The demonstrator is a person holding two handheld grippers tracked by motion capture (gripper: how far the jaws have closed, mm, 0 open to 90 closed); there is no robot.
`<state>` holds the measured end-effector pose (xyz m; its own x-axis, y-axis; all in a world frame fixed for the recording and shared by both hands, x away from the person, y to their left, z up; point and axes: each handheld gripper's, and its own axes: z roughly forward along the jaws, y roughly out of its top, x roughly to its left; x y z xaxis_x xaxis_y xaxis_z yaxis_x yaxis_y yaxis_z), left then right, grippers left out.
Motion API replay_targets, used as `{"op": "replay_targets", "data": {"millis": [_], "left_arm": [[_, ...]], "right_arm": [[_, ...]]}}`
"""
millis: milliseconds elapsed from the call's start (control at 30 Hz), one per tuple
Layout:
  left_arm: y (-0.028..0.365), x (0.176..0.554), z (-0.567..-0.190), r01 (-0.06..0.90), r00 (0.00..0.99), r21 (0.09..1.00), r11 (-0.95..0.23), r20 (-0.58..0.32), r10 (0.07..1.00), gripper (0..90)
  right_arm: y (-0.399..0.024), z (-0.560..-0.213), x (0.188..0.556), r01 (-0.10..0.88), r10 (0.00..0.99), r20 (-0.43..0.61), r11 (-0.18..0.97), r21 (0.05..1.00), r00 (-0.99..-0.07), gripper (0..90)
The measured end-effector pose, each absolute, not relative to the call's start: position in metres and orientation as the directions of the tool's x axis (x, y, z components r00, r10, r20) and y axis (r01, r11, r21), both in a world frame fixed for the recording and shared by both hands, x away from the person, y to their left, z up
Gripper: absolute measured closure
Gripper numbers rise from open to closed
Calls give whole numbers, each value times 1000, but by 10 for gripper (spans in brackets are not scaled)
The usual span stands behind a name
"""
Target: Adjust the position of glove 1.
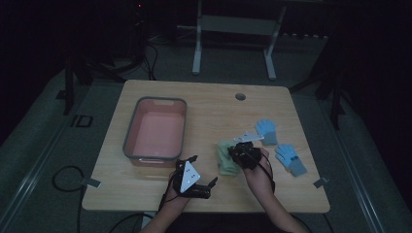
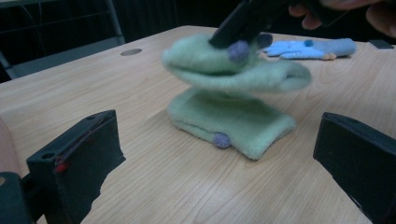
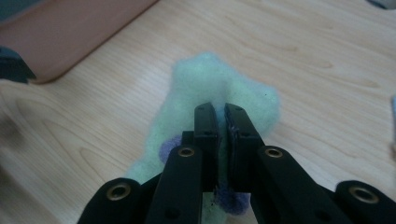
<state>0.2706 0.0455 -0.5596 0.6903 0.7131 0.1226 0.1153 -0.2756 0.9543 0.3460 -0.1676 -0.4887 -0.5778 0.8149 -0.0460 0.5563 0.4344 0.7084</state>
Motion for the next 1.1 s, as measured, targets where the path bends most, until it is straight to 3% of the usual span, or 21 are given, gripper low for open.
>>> {"op": "replay_targets", "data": {"millis": [533,767,933,1100], "left_arm": [[43,271,-559,114,694,948,-296,137,706,8],[41,271,-559,120,742,934,-338,142,655,8],[34,268,-546,214,802,892,-398,72,593,8],[23,276,-540,211,844,873,-439,63,533,8]], "right_arm": [[-162,-523,354,576,795,-53,482,660,-605,827],[-174,-510,351,556,777,-31,477,681,-629,731],[-204,-493,357,519,753,-36,486,703,-657,657],[-221,-480,372,509,737,-7,473,719,-675,604]]}}
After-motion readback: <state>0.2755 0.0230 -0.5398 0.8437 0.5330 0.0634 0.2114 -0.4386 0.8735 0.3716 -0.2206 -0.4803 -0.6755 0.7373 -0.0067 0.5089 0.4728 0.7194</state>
